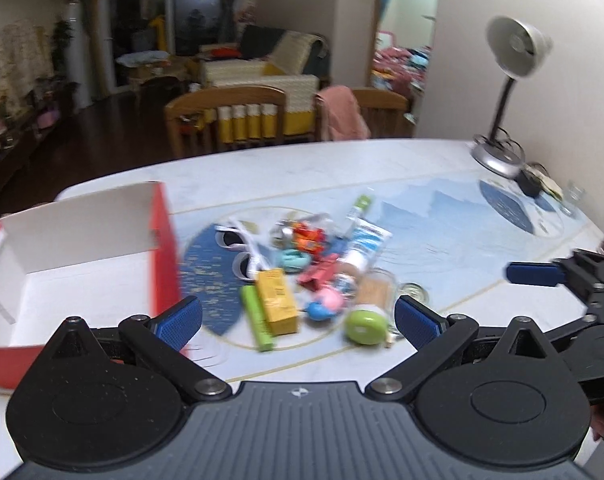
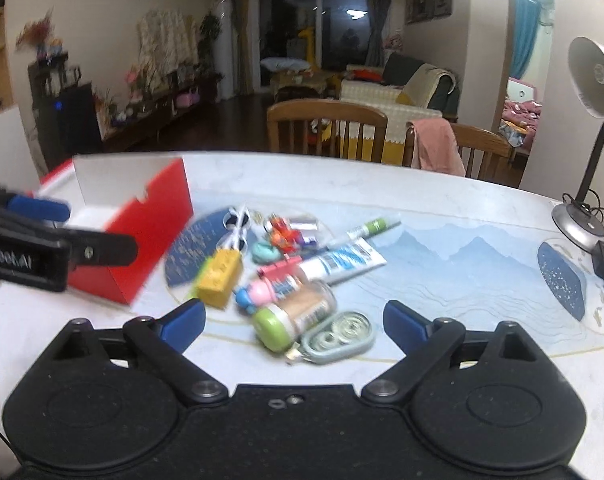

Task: Organize rigid objects
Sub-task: 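Move both tools toward the cluster of items on the table, then grasp the green-capped toothpick jar with the left tool while the right tool grasps the blue correction tape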

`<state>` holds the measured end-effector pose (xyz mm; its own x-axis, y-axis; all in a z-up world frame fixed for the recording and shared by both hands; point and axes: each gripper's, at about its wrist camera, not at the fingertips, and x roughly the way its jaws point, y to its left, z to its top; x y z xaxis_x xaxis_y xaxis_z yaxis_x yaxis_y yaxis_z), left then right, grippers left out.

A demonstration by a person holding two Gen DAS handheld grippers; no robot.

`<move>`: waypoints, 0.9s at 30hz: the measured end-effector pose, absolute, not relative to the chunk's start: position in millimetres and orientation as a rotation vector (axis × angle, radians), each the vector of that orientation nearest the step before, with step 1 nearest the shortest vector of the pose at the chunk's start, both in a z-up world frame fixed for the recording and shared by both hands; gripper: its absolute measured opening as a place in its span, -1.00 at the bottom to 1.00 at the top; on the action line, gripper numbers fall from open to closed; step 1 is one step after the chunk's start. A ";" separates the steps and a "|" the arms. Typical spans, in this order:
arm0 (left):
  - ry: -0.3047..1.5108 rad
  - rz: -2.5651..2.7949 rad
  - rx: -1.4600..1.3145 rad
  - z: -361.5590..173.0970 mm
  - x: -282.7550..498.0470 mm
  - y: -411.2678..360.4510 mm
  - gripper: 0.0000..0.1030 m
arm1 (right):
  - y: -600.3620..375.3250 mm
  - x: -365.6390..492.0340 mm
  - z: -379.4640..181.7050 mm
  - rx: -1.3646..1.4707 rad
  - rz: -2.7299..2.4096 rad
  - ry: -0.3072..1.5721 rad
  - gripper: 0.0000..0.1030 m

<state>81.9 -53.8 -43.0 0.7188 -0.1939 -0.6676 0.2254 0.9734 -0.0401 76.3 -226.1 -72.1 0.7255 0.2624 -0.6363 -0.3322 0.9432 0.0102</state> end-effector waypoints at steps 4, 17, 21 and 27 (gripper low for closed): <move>0.766 -0.260 0.080 -57.0 99.2 -78.0 1.00 | -236.4 89.0 -92.5 -0.153 0.357 0.719 0.86; 0.840 -0.290 0.149 -99.8 141.1 -127.2 0.99 | -261.9 135.1 -143.7 -0.315 0.514 0.775 0.83; 0.864 -0.300 0.161 -110.5 151.6 -136.9 0.98 | -266.8 154.1 -157.0 -0.380 0.611 0.798 0.78; 0.884 -0.325 0.193 -123.0 162.3 -149.3 0.90 | -268.4 177.9 -169.7 -0.449 0.751 0.818 0.71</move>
<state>162.3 -149.3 -123.0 0.5892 -0.1981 -0.7833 0.3562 0.9339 0.0318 177.9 -268.4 -169.7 0.4535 0.4211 -0.7855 -0.7465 0.6610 -0.0766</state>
